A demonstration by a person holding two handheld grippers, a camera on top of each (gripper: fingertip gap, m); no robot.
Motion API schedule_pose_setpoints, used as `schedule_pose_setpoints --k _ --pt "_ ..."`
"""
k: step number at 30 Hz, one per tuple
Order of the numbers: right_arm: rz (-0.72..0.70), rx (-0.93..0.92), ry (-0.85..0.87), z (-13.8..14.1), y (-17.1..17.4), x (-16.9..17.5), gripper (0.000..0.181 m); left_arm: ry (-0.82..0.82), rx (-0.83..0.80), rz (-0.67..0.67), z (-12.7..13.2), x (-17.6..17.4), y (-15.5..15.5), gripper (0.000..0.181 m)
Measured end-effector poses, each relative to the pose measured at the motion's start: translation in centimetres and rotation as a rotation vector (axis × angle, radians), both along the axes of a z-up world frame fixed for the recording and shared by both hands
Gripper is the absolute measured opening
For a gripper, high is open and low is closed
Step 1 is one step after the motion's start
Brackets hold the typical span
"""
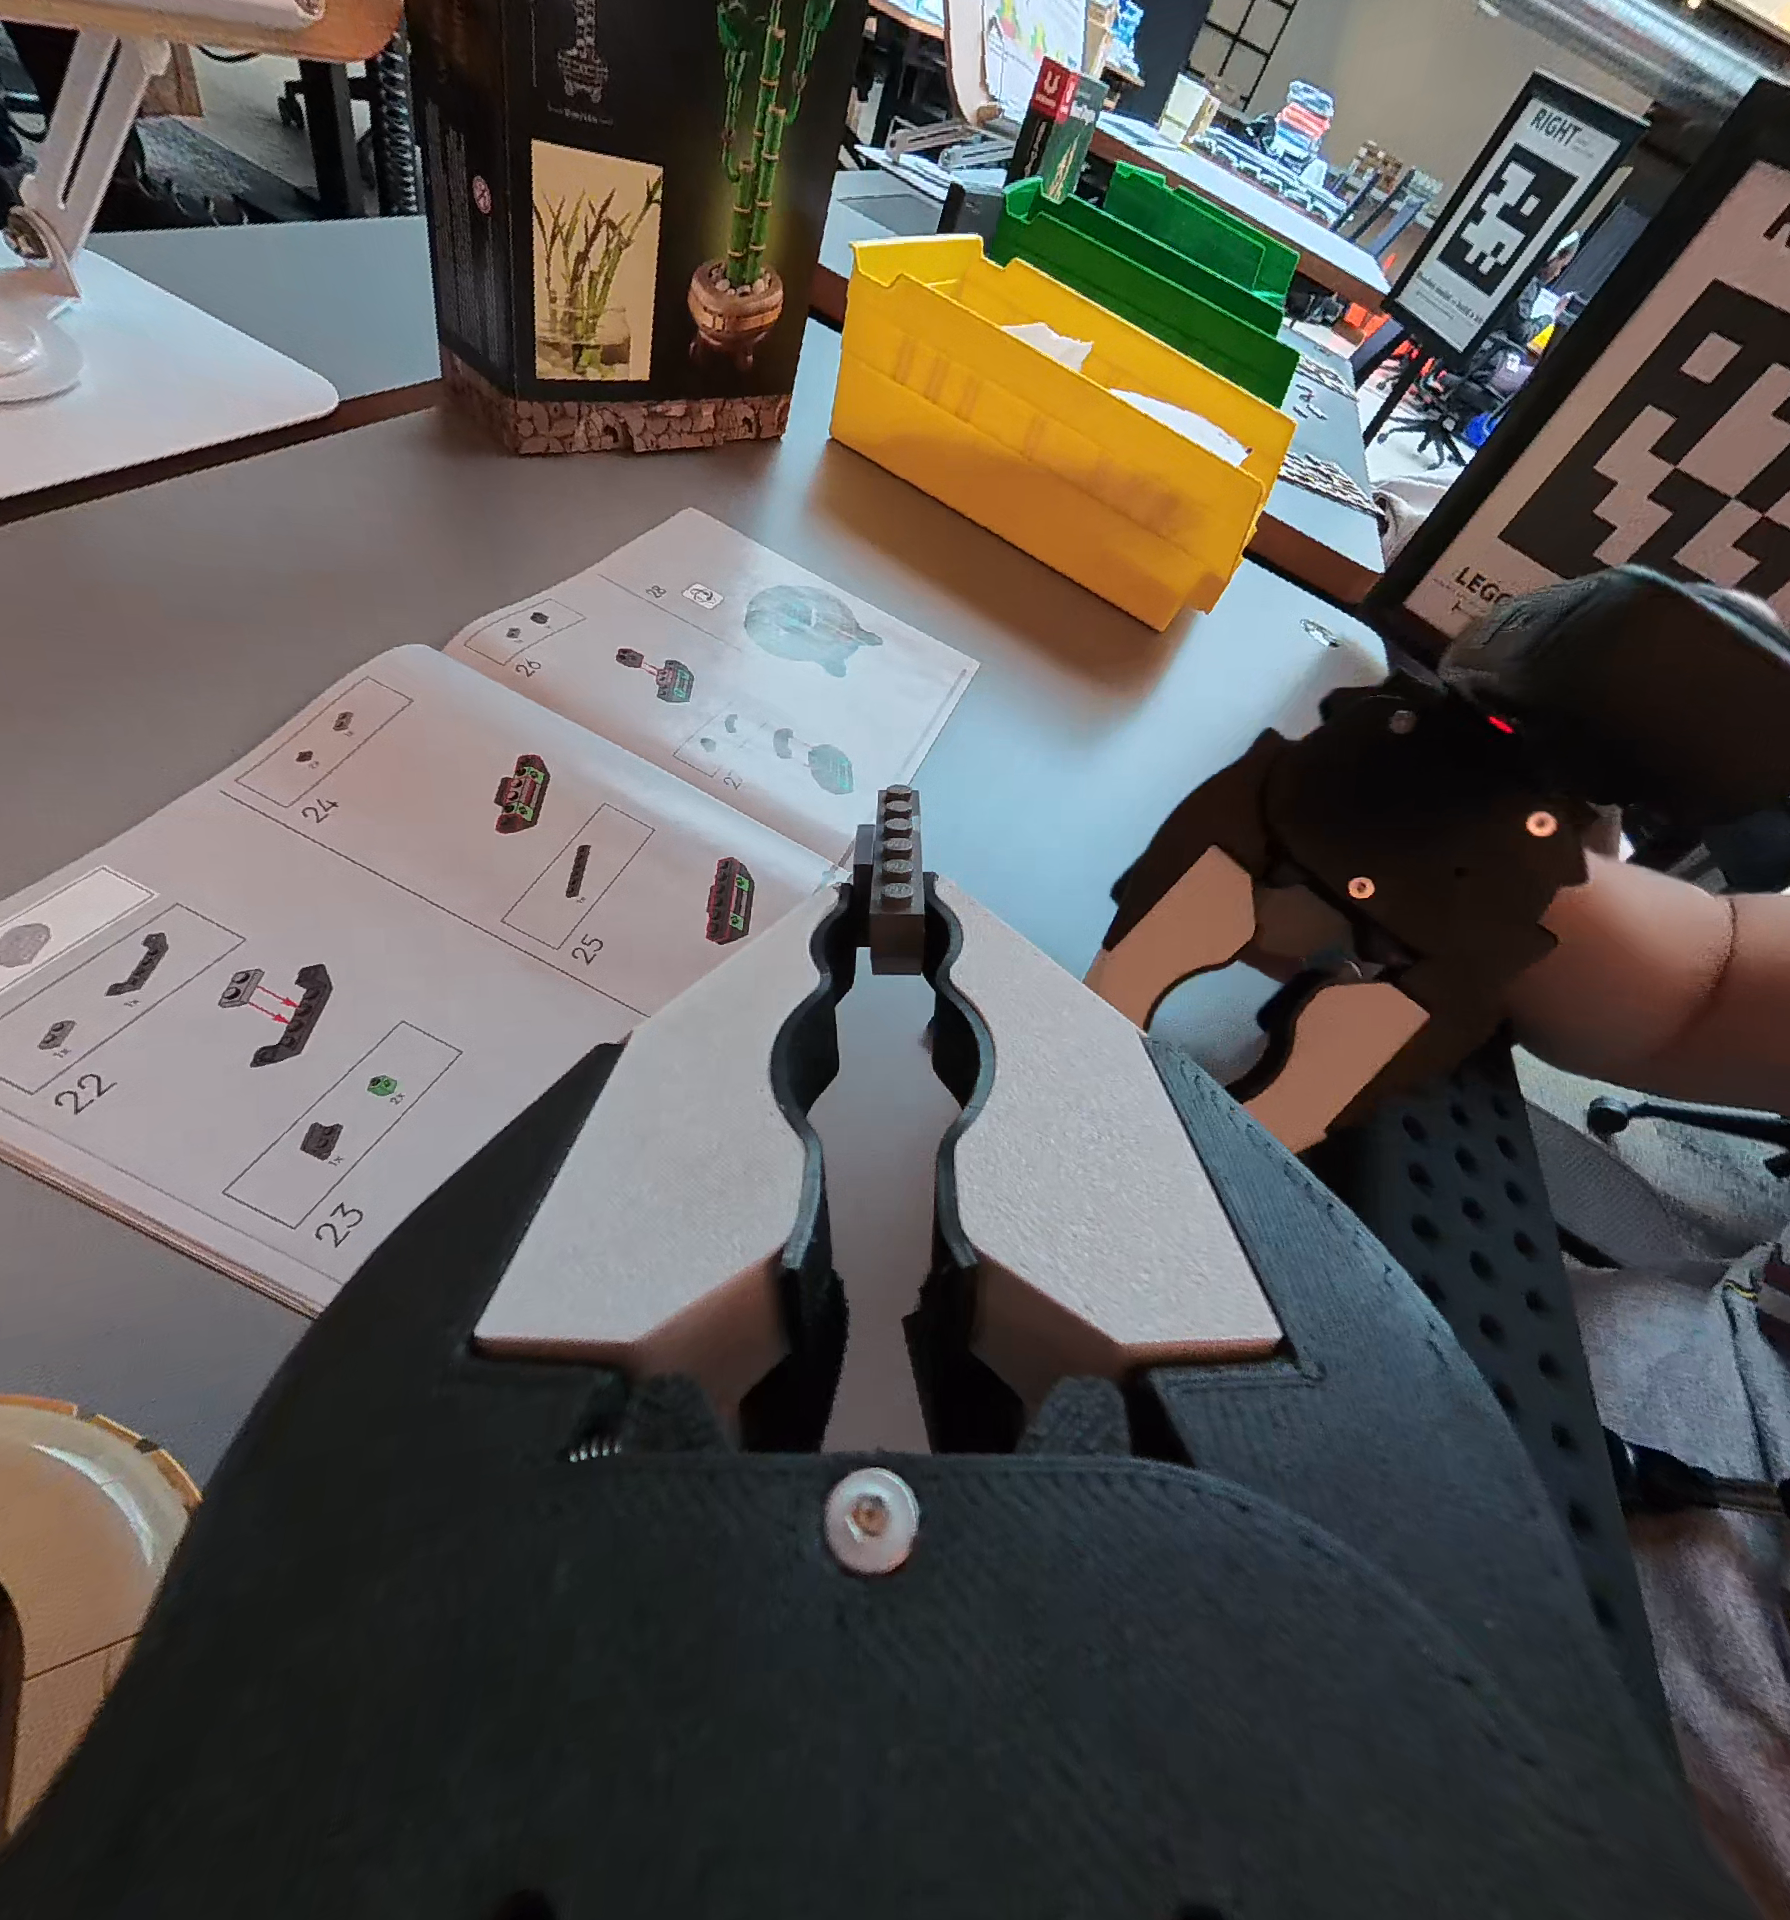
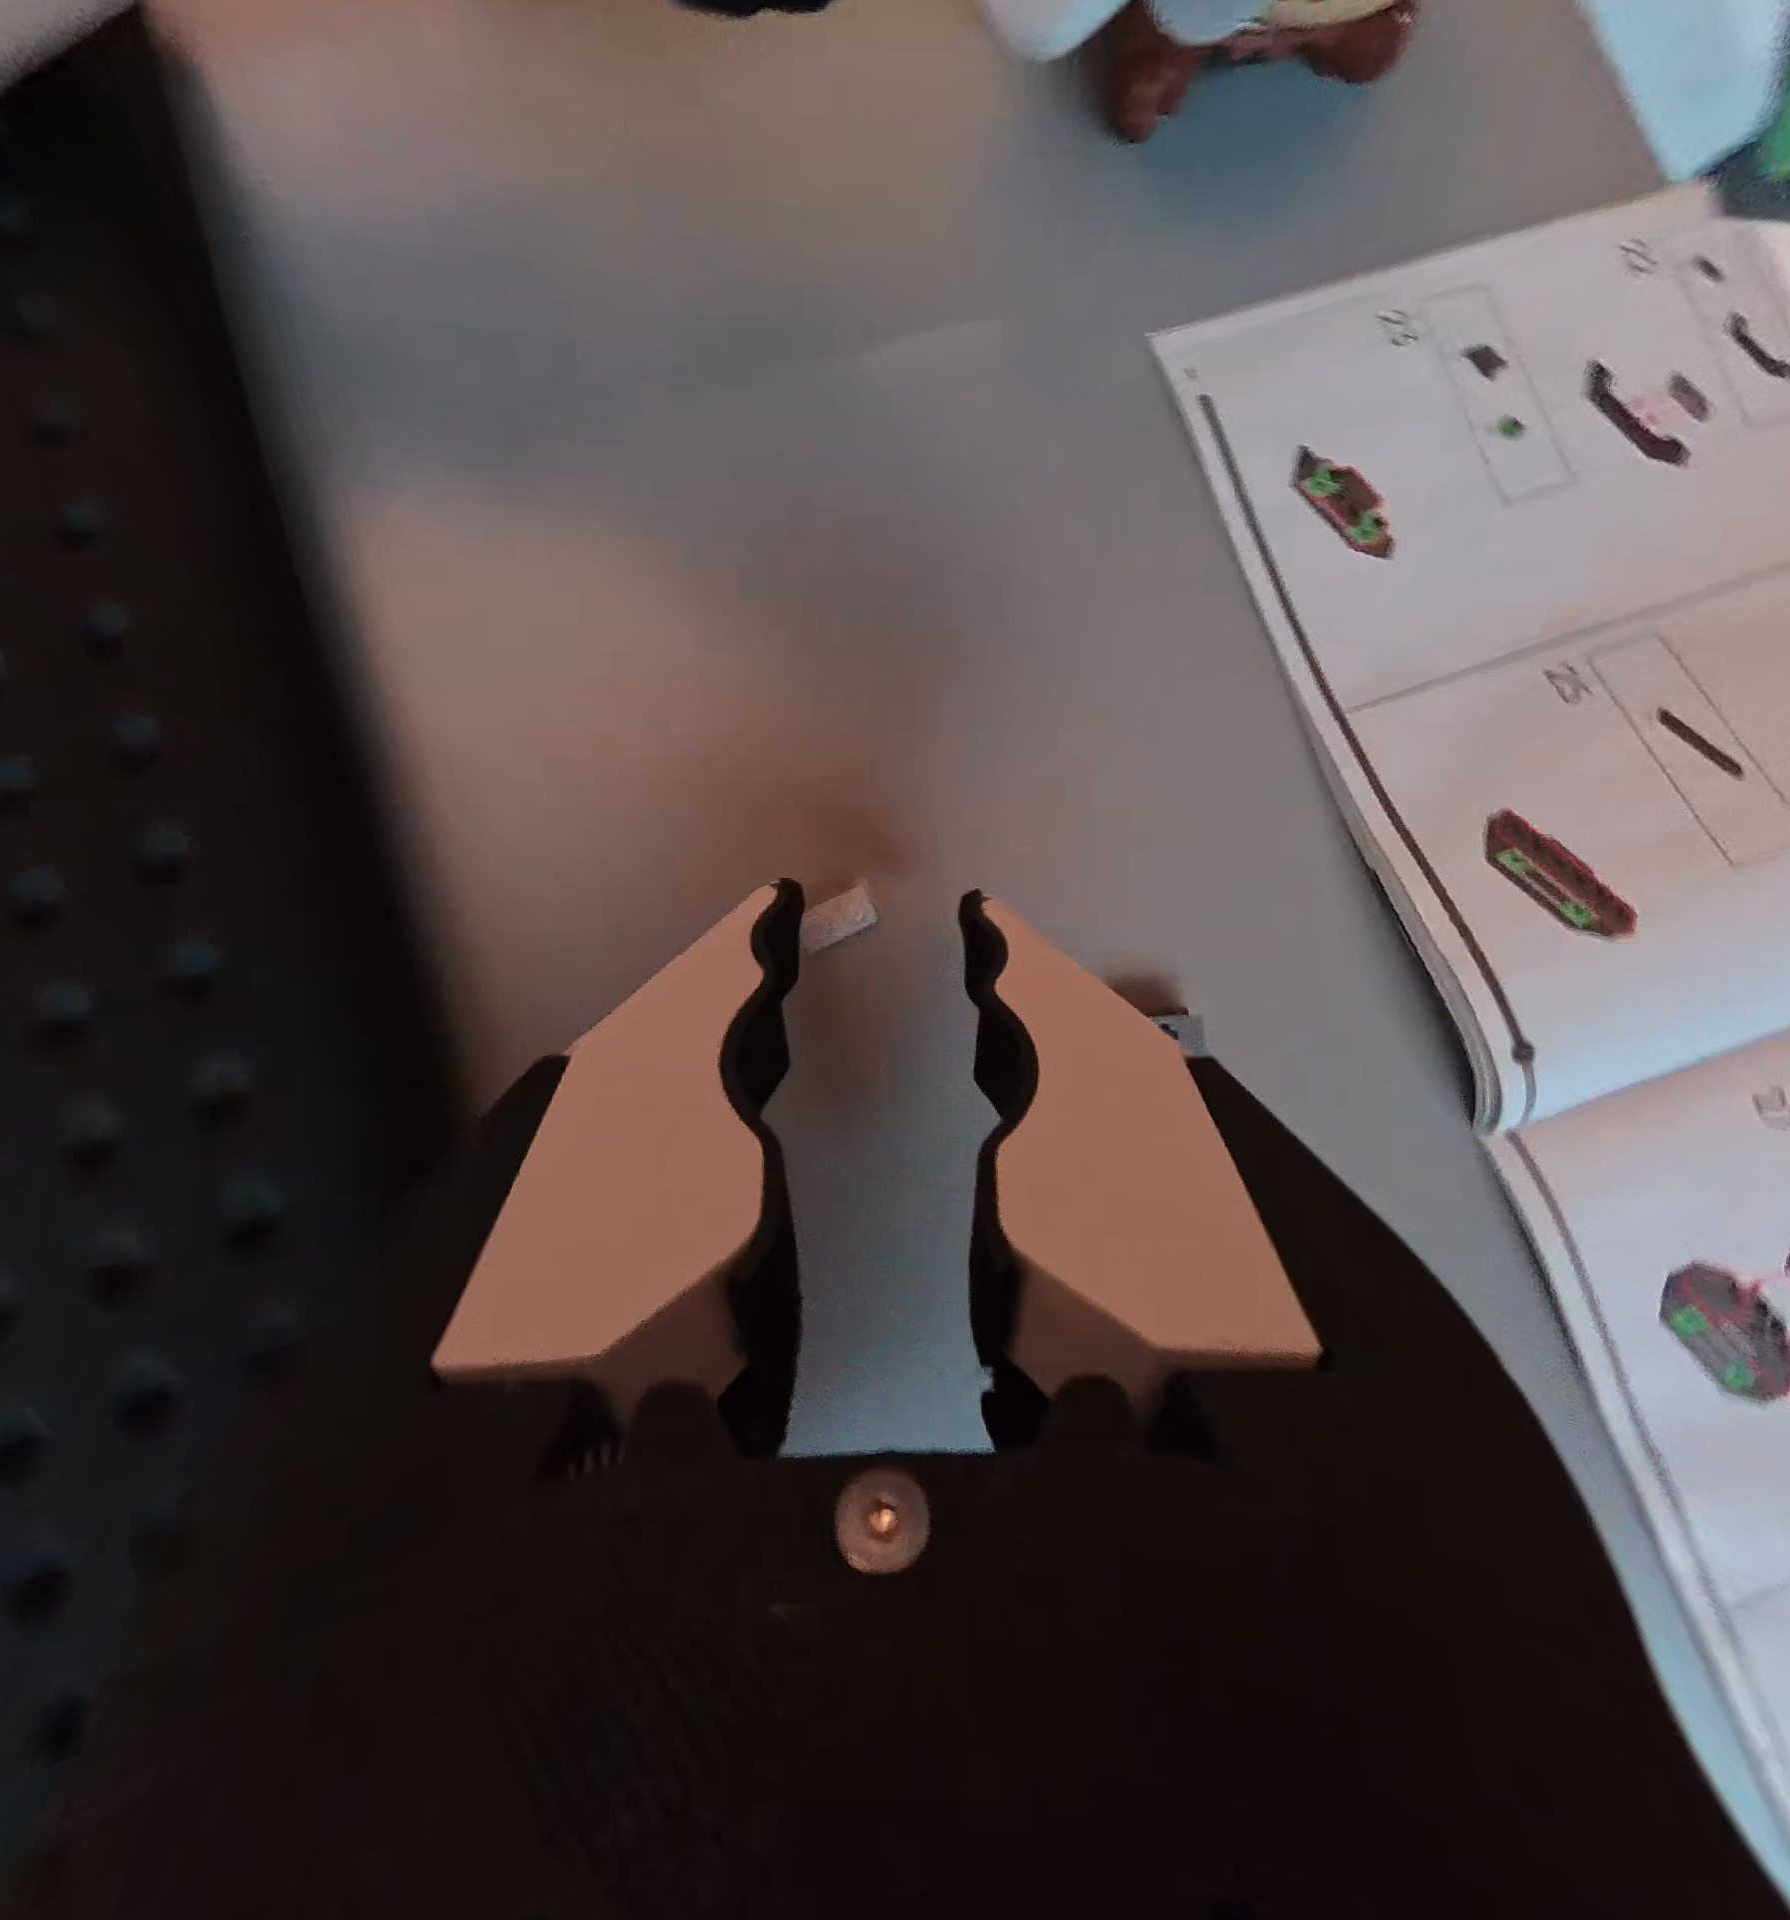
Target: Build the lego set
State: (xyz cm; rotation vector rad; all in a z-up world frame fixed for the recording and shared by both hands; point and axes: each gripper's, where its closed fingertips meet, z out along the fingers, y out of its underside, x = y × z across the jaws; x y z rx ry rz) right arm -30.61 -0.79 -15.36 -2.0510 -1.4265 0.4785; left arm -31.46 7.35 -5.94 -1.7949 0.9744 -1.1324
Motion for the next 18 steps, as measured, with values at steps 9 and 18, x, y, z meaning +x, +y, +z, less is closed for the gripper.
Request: schedule_pose_setpoints --k 9,18 --pt "-0.343 0.103 -0.019 0.4 -0.5 -0.4 0.031 0.018 0.001 0.012 -0.4 -0.1 0.3 0.009" --pt "-0.442 0.037 -0.061 -1.0 -0.5 0.5 0.022 -0.002 0.007 -0.023 0.2 0.4 -0.5 0.009"
